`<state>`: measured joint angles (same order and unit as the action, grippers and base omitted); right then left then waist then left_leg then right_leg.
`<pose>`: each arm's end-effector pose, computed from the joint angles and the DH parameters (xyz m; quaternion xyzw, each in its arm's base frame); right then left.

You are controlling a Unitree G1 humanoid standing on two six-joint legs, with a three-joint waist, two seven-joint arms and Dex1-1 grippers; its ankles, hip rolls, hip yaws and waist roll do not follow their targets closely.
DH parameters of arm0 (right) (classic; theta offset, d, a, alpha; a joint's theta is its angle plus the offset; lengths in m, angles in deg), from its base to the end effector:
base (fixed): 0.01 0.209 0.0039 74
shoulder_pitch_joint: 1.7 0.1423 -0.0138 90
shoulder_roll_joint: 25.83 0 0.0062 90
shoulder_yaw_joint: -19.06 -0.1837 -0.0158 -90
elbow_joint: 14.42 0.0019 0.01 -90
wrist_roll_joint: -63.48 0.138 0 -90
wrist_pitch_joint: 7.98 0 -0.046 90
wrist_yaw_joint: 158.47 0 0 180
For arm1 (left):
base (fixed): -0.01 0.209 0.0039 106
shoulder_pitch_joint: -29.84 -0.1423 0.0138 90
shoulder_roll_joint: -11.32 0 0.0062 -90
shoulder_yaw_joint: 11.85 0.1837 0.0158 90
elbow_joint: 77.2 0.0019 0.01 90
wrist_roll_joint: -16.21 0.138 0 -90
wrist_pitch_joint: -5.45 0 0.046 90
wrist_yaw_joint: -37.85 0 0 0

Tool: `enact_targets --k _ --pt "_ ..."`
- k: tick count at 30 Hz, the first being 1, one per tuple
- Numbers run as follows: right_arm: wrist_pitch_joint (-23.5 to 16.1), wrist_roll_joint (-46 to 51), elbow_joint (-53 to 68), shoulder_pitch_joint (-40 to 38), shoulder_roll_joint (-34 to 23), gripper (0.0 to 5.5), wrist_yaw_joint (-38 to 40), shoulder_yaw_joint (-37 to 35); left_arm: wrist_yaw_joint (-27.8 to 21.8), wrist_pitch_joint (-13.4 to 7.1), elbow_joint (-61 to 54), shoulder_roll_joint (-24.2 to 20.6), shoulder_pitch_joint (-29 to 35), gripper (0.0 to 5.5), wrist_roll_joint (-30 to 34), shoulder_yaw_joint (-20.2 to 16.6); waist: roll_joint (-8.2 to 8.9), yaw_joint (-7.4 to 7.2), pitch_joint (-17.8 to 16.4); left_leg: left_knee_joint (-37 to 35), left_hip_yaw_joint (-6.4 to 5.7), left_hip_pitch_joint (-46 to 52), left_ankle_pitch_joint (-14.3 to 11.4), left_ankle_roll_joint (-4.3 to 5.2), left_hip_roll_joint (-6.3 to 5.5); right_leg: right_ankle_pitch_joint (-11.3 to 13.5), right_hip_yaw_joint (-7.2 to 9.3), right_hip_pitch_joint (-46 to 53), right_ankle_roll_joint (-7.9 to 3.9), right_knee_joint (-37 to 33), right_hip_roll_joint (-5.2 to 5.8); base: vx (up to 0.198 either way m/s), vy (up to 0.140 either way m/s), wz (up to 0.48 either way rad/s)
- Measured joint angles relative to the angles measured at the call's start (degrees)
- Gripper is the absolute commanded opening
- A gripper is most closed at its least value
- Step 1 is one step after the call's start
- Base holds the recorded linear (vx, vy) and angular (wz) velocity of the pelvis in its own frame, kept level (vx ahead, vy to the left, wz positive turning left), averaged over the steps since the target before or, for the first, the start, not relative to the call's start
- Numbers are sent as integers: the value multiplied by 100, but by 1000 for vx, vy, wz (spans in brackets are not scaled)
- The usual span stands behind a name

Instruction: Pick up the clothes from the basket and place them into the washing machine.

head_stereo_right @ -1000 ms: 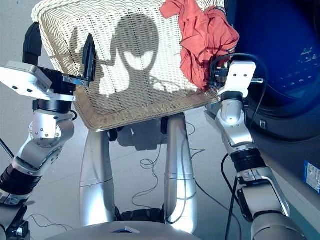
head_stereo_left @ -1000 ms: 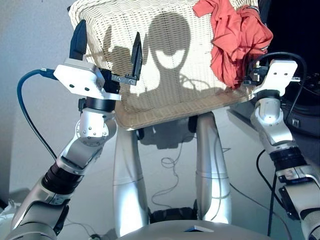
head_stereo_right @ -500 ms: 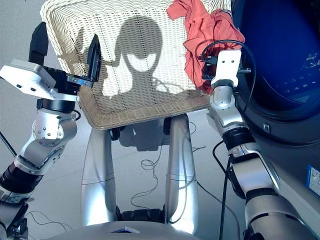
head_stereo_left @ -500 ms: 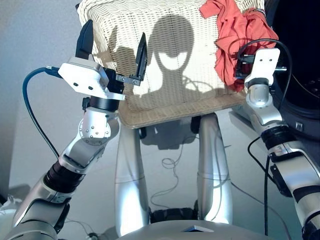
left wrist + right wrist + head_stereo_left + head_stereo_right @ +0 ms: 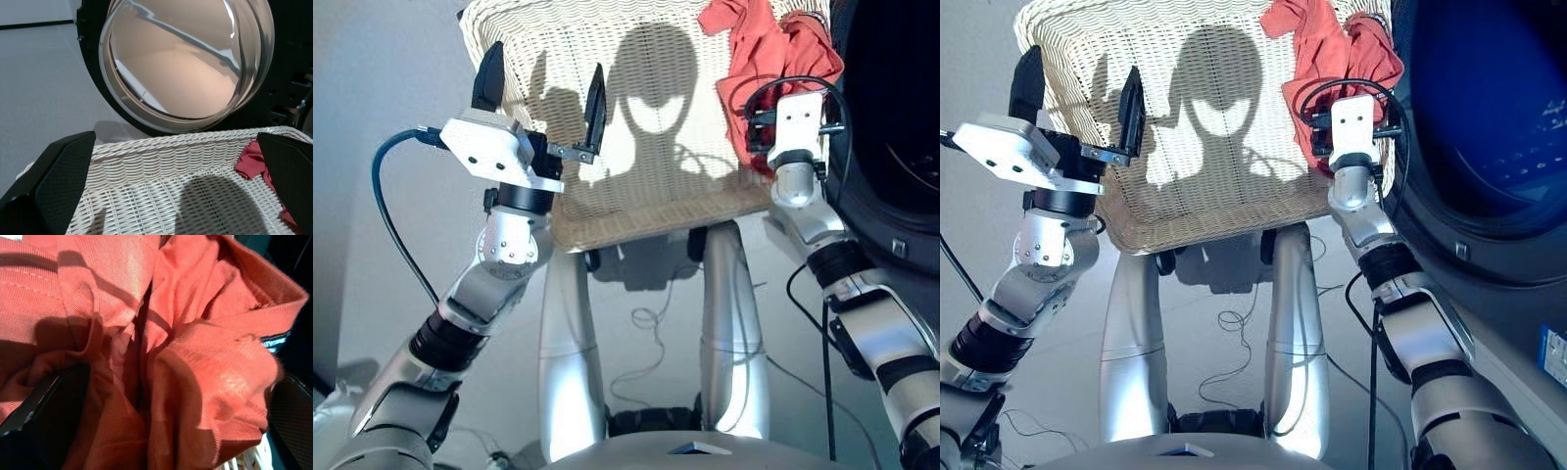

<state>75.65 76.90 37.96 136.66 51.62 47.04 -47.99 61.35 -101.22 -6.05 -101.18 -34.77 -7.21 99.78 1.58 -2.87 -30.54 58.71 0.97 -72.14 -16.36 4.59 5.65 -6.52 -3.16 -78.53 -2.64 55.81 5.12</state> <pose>0.3391 -0.1779 0.1545 -0.2015 -0.1509 -0.1151 0.9609 0.2275 0.1482 0.1905 0.0217 -0.3943 -0.1079 0.9124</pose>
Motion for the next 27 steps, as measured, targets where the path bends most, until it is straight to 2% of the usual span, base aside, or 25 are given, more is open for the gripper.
enact_targets --k 4,5,6,7,8,10,15,27 --pt "29 -263 219 -103 -33 550 -3 52 1 7 4 24 -3 550 2 -4 -6 -10 -1 -25 -1 -31 12 6 13 14 11 -23 17 -33 -16 0 0 0" --pt "82 -355 367 -125 -61 550 1 47 6 5 24 45 13 550 7 -4 -5 -3 -1 -38 -4 -50 43 47 16 77 9 -50 38 -41 -12 82 0 -2" --pt "88 -421 411 -152 -47 550 -3 45 16 10 28 59 16 550 9 -17 -5 -10 -8 -41 1 -68 41 37 14 59 19 -65 -1 -46 -20 81 4 15" --pt "97 -420 476 -204 -45 550 1 30 18 13 39 74 30 550 12 -10 -4 -7 -8 -45 -1 -73 51 54 12 72 11 -81 28 -36 -16 64 1 2" --pt "91 -424 477 -219 -36 550 0 5 19 15 31 71 22 550 28 -15 -3 -4 -9 -40 20 -63 39 35 5 50 42 -74 10 -22 -27 -85 14 27" --pt "100 -423 481 -244 -21 550 -2 -1 39 4 22 85 51 550 54 -3 -2 2 -7 -39 -9 -37 41 58 9 36 10 -61 37 -1 -13 0 0 0" --pt "100 -420 330 -202 44 550 -65 3 66 6 22 90 45 550 51 1 -2 -7 -8 6 -45 -28 27 45 -13 21 27 -37 25 30 -29 17 0 -1" --pt "96 -59 -1494 1053 245 550 -346 370 -30 5 22 83 45 550 -112 56 -4 -3 -7 173 -100 -54 27 46 -9 32 63 -14 65 130 -29 0 0 0"
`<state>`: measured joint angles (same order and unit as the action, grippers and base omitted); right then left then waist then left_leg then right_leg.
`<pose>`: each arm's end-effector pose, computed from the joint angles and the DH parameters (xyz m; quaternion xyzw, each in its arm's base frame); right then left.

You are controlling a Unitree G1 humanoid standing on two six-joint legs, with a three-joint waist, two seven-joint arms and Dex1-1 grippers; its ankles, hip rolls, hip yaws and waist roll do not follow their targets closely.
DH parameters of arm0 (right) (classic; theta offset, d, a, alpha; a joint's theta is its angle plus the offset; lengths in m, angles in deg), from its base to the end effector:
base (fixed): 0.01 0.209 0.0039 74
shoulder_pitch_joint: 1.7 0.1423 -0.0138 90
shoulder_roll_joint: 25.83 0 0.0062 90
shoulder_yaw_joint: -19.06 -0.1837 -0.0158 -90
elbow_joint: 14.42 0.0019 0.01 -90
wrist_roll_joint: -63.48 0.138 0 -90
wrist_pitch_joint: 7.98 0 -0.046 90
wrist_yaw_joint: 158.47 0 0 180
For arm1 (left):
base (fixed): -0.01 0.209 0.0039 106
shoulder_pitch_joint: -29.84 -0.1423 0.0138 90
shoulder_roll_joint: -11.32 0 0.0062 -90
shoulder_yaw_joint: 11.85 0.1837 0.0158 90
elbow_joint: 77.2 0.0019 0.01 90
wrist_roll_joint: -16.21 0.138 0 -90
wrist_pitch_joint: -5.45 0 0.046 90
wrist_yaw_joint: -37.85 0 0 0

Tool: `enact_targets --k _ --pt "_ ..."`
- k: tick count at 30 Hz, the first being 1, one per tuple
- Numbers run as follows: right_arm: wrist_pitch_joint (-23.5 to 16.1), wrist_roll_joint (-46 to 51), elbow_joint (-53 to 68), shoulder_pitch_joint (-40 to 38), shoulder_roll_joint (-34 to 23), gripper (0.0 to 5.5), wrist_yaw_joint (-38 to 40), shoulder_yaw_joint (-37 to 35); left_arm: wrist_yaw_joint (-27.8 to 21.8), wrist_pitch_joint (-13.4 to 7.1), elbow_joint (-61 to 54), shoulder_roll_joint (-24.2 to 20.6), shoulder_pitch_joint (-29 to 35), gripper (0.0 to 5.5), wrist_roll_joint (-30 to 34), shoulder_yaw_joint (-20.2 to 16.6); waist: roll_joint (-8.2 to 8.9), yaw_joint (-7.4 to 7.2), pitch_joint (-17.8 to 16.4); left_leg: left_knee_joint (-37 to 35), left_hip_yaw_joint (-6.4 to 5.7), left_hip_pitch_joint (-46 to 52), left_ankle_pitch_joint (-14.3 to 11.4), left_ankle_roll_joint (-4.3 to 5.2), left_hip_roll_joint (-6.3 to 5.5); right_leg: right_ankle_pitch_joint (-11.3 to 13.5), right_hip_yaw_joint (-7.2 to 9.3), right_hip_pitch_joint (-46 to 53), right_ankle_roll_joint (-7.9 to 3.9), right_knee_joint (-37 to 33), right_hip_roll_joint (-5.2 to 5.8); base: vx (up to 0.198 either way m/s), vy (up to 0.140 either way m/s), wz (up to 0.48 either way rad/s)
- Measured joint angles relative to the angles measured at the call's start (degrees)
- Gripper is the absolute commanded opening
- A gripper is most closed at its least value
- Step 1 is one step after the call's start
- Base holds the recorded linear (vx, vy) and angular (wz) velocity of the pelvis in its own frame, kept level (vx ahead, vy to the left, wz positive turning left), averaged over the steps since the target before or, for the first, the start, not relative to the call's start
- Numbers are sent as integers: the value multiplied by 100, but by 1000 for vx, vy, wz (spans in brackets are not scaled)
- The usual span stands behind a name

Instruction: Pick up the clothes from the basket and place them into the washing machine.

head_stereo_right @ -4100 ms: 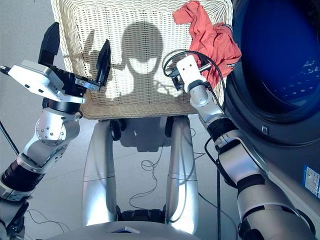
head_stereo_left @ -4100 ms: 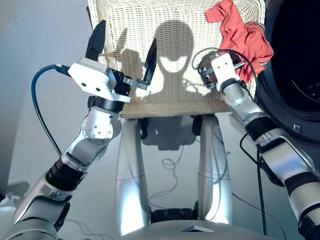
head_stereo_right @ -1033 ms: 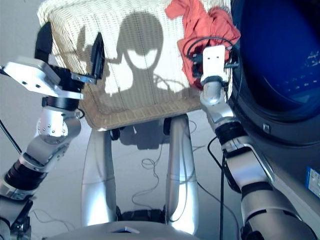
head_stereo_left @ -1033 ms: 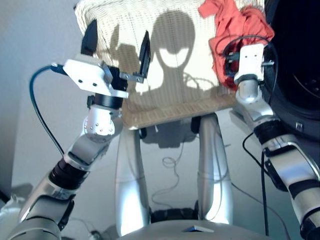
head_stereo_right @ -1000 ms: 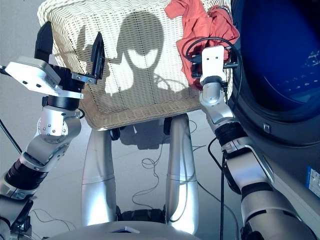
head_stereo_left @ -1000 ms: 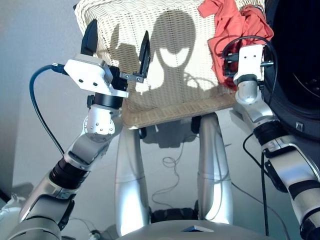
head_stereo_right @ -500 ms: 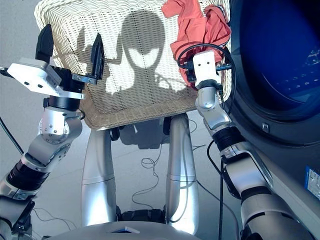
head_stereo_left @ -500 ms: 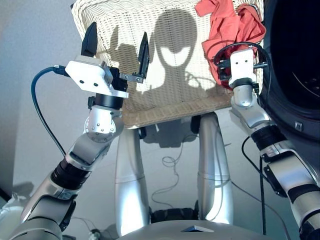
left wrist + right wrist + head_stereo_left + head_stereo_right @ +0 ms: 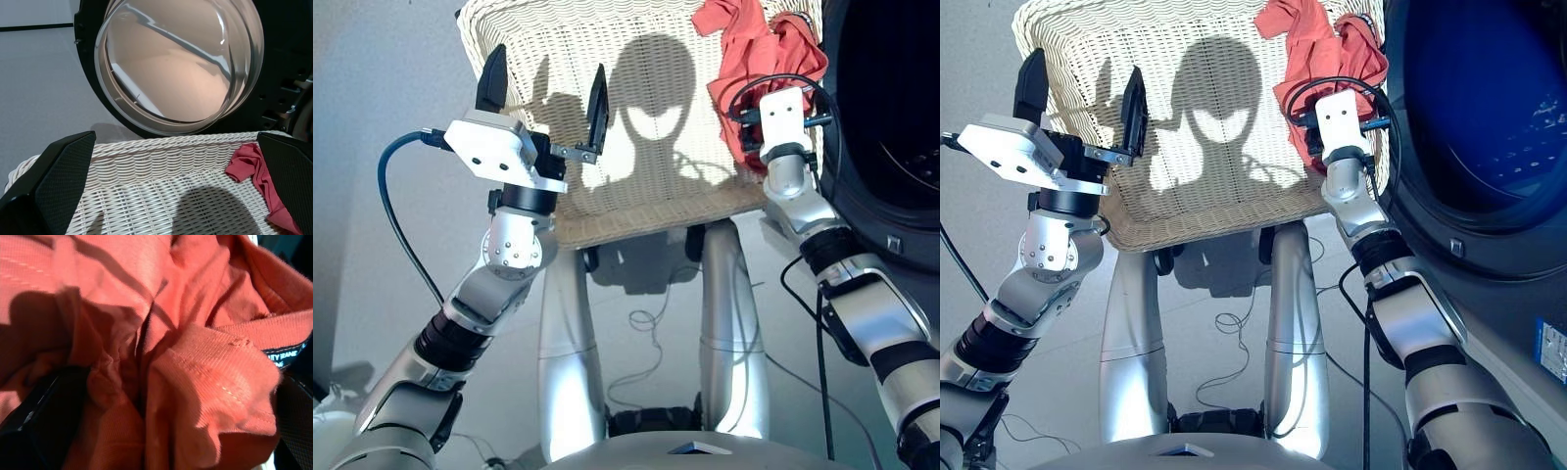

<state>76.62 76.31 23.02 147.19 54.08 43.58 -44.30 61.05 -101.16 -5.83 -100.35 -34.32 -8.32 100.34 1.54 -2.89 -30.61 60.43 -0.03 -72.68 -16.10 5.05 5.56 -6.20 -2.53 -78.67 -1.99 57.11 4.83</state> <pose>0.3610 -0.1725 0.1694 -0.2443 -0.1118 -0.1076 0.9572 0.2283 0.1450 0.1901 0.0081 -0.3890 -0.1150 0.9140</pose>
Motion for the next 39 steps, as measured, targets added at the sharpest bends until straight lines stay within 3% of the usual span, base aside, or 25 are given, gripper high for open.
enact_targets --k 12,13,14,15,24,39 --pt "-12 114 -174 330 -163 550 -101 199 -52 54 -3 -32 -27 550 -113 3 -20 -4 6 182 -34 -244 -7 20 16 12 60 -234 14 139 62 0 0 0" --pt "-12 115 -160 330 -164 179 -102 203 -63 65 -4 -32 -2 550 -114 10 -22 -6 7 193 -34 -256 0 10 17 13 56 -252 17 157 66 0 0 0" --pt "-12 101 -186 360 -167 41 -47 201 -92 69 -5 -31 -15 550 -115 11 -27 3 5 197 -29 -267 -5 18 15 13 55 -268 18 168 66 0 0 0" --pt "-11 102 -205 378 -173 0 7 198 -106 71 -5 -32 -10 550 -115 13 -28 4 5 218 -10 -271 -3 17 3 13 50 -277 19 199 67 0 0 0" --pt "-10 92 -178 452 -485 0 28 195 -109 75 -6 -33 -2 550 -115 38 -53 -4 9 224 -15 -275 0 18 0 28 62 -291 41 198 62 0 0 0" --pt "-15 84 860 -208 -699 0 37 -71 -98 74 -6 -34 -5 550 -108 42 -81 6 4 209 0 -263 -4 26 -1 36 61 -293 60 200 59 0 0 0"
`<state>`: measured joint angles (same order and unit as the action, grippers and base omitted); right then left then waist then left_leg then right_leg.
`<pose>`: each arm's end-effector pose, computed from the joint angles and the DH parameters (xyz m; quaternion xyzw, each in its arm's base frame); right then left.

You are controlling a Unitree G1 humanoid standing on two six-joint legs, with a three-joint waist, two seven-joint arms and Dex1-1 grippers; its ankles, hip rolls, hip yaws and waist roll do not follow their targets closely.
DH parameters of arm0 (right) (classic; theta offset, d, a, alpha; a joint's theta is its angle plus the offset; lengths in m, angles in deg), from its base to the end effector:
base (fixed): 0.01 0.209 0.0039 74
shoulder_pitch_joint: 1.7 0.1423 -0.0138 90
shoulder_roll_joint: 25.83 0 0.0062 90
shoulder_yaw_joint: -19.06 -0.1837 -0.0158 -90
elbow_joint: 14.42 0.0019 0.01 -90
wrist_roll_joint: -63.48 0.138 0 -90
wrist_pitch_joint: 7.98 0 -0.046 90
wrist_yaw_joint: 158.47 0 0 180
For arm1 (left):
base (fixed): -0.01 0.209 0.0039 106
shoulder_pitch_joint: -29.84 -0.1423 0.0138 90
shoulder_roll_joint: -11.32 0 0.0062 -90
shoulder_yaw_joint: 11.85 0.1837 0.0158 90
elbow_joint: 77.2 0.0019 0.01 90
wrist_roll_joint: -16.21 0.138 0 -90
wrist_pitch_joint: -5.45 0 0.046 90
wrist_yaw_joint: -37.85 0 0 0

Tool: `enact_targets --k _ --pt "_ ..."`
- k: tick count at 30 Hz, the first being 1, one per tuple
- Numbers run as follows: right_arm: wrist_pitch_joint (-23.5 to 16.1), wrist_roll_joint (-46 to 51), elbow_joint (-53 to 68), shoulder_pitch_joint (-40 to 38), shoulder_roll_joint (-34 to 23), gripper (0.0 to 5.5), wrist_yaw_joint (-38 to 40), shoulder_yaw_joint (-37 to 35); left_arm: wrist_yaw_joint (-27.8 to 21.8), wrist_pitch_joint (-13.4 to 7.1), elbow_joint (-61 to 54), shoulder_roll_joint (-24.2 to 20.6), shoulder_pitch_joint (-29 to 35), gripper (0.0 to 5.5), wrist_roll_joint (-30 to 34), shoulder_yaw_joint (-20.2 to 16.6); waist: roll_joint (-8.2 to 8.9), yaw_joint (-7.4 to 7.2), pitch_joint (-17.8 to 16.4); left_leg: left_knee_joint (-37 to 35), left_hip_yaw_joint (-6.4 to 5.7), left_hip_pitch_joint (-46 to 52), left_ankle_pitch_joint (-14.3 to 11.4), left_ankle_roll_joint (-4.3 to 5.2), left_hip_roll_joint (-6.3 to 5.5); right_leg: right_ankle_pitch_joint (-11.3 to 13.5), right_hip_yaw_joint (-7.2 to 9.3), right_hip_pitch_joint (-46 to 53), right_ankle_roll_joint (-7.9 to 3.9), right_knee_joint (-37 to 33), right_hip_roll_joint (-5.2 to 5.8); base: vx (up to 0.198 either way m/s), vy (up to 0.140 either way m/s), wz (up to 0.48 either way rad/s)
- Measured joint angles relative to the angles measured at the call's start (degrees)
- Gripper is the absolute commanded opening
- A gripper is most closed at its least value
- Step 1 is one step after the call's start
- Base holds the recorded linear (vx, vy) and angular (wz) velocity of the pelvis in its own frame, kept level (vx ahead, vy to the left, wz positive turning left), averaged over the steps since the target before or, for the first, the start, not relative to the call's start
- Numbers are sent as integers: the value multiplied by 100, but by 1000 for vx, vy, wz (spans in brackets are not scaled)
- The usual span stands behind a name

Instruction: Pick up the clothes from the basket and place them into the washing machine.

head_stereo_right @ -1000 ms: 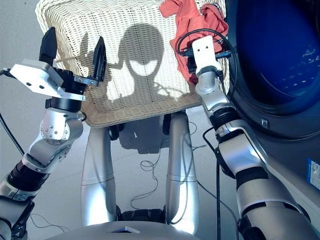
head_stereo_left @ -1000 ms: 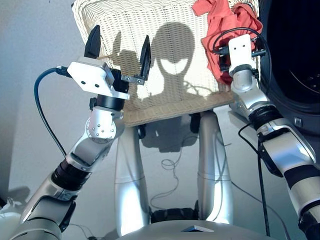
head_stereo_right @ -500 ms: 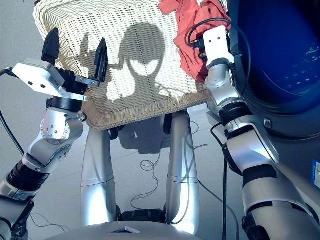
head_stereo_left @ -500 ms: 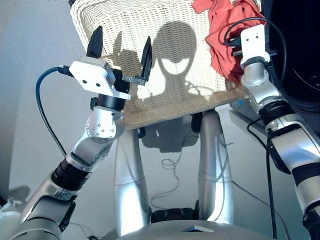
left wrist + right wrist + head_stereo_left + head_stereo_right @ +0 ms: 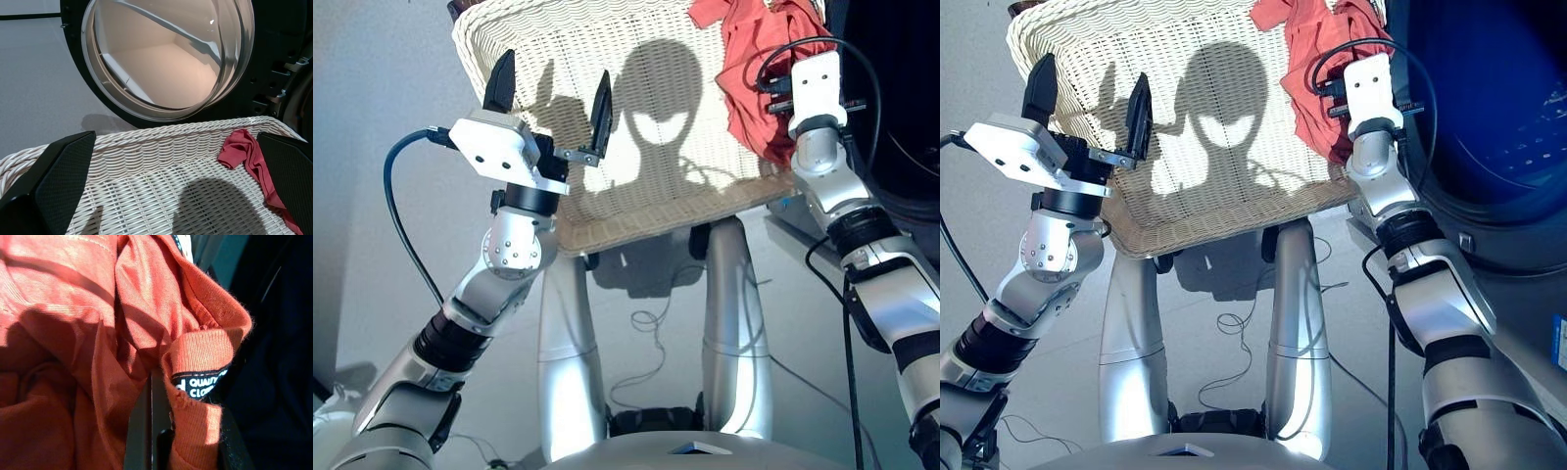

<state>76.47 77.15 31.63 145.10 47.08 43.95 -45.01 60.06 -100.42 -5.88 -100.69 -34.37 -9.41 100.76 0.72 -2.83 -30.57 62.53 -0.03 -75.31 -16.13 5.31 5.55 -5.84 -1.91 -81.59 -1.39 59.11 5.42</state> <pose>0.3527 -0.1958 0.1905 -0.2532 -0.1631 -0.1244 0.9454 0.2285 0.1449 0.1889 0.0090 -0.3773 -0.1256 0.9175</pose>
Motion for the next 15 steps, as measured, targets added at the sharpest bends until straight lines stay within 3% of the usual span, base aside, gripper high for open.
enact_targets --k 9,10,15 --pt "-100 -5 1208 -1054 -130 0 -51 -377 17 -2 -3 -10 -13 550 48 -17 -1 3 -1 -19 7 -7 0 1 -3 -1 -7 -12 -1 -17 -1 0 0 0" --pt "-108 -25 1336 -1222 -97 550 -60 -378 17 -2 -4 -12 -10 550 50 -20 -1 7 -2 -19 7 -11 -1 1 -4 -2 -8 -14 -2 -18 0 0 0 0" --pt "-129 -63 1384 -1556 -12 550 -44 -425 17 -3 -10 -79 -16 550 52 -32 1 -11 -3 -15 3 -22 -1 -5 -14 -3 -19 -15 -9 -37 4 0 0 0"
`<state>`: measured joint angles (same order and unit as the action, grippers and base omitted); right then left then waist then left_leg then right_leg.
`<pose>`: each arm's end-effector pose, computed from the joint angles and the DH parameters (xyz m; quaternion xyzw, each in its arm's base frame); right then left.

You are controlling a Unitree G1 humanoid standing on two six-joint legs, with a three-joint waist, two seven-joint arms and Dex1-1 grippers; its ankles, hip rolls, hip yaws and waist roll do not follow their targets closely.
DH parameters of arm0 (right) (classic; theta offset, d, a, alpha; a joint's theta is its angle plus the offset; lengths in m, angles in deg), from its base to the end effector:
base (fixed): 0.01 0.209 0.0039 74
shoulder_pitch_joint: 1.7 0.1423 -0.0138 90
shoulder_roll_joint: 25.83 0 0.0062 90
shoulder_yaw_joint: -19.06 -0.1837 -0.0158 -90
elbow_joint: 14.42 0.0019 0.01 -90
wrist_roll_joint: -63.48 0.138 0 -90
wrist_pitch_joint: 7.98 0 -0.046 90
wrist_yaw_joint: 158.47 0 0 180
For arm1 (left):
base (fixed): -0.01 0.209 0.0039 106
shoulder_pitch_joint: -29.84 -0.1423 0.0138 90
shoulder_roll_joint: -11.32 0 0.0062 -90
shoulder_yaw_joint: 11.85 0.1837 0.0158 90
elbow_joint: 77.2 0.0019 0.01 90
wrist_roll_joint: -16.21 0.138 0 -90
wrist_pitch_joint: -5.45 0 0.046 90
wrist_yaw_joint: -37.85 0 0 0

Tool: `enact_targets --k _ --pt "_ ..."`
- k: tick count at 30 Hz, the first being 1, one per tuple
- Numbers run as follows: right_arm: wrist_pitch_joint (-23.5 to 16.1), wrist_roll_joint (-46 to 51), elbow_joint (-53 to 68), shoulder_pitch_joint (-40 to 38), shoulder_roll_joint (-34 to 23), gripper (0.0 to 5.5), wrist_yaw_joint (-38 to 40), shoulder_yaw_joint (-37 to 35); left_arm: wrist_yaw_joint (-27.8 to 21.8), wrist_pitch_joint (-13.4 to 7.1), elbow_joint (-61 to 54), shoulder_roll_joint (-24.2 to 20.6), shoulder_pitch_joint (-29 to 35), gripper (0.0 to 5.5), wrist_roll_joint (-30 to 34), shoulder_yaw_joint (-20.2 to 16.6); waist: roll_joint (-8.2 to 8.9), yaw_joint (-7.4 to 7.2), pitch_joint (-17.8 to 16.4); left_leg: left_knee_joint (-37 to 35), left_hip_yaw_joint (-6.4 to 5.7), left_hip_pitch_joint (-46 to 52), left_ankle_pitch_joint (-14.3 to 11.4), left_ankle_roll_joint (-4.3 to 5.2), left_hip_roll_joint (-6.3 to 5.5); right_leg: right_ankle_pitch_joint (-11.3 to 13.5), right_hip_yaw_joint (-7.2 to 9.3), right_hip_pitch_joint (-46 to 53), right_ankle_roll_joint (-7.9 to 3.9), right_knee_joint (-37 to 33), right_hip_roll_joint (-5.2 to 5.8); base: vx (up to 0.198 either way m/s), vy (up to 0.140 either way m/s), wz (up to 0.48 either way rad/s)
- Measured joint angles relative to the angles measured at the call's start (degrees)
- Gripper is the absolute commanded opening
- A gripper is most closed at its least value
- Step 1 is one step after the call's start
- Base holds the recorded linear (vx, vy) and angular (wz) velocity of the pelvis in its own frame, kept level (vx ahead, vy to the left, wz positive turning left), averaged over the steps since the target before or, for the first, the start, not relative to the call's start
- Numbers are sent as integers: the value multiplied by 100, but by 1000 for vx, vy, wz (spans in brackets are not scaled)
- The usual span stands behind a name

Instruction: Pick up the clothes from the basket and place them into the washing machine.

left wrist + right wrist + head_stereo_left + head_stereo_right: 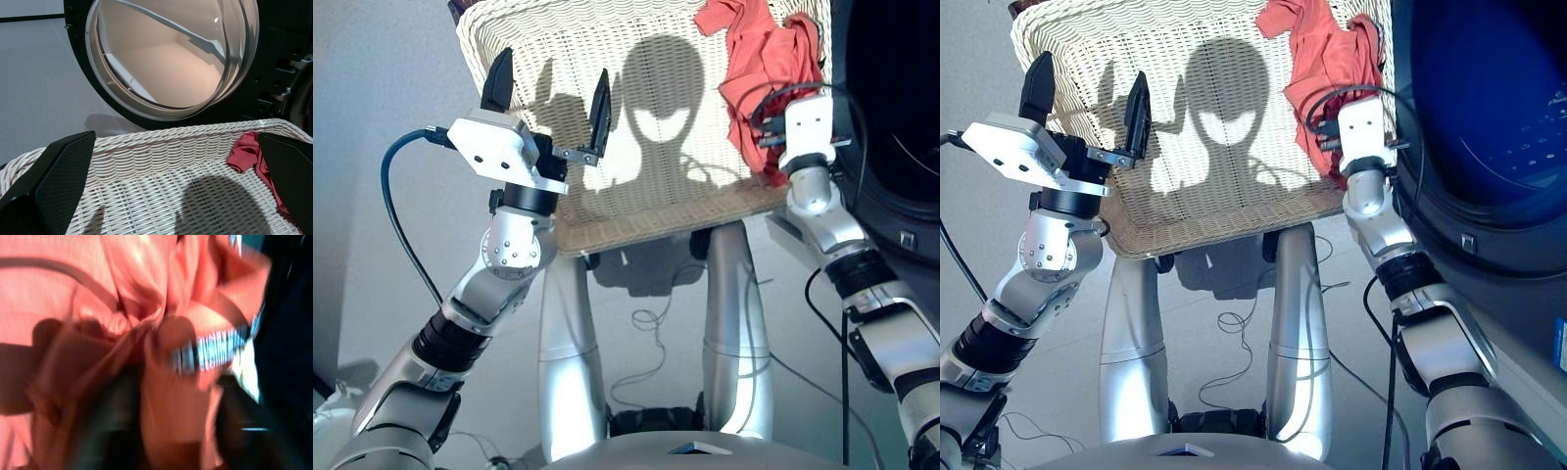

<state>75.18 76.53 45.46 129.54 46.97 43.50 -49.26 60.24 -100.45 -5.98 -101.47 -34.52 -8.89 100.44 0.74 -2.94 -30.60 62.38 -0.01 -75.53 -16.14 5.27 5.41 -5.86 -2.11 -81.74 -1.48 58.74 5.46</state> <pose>0.3212 -0.1985 0.1440 -0.2229 -0.1502 -0.0895 0.9590 0.2282 0.1474 0.1897 0.0187 -0.3805 -0.1215 0.9166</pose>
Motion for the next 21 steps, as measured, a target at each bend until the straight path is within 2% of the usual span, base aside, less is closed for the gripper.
enact_targets --k 15,16,20,21 --pt "-5 -2 51 -20 -6 550 35 -170 -17 0 0 -18 -15 550 0 -20 6 -13 -3 -24 -4 -7 0 -2 6 3 9 7 -6 -48 -7 -5 -1 0" --pt "-6 -39 92 -33 -15 550 38 -172 -18 -4 -10 -20 16 550 1 -25 9 -15 0 -44 1 -19 5 -12 15 40 22 8 -45 -83 -13 0 0 0" --pt "-35 -294 380 -154 -121 550 7 -122 -24 -17 -29 -44 -52 550 70 -94 23 -49 -4 -181 -5 64 14 -31 47 46 36 118 -35 -254 -35 8 -5 -12" --pt "-38 -379 502 -166 -152 550 1 -121 -26 -21 -20 -46 -22 550 107 -103 26 -32 -4 -246 -2 76 33 -45 62 88 21 128 -81 -309 -19 -56 -8 14"
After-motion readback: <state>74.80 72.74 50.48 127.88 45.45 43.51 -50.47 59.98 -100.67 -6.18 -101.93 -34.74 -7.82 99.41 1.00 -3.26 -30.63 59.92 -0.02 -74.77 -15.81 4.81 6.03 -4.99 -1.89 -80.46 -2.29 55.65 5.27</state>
